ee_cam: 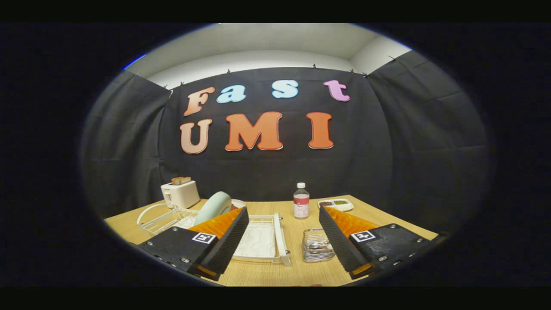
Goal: Take the plate from the dish rack, then take the spoon from the basket and place it into the plate.
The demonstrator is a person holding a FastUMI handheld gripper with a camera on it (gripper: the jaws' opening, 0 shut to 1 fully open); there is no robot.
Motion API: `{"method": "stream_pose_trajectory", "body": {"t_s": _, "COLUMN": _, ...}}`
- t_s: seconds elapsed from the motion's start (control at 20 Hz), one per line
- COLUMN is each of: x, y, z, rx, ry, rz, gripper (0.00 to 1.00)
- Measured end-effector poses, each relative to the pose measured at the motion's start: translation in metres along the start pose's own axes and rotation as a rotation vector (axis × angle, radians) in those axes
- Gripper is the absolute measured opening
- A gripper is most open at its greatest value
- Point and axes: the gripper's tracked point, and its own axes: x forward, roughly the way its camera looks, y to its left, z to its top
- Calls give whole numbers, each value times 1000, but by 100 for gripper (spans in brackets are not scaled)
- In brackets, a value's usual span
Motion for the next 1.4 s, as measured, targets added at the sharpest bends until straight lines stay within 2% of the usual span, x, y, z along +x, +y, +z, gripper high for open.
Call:
{"method": "stream_pose_trajectory", "body": {"t_s": 0.55, "x": -1, "y": 20, "z": -17, "rx": 3, "ry": 48, "rz": 41, "gripper": 98}}
{"method": "stream_pose_trajectory", "body": {"t_s": 1.15, "x": 16, "y": 83, "z": -31, "rx": 11, "ry": 123, "rz": 124, "gripper": 98}}
{"method": "stream_pose_trajectory", "body": {"t_s": 1.4, "x": 47, "y": 125, "z": -41, "rx": 88, "ry": 235, "rz": 169, "gripper": 87}}
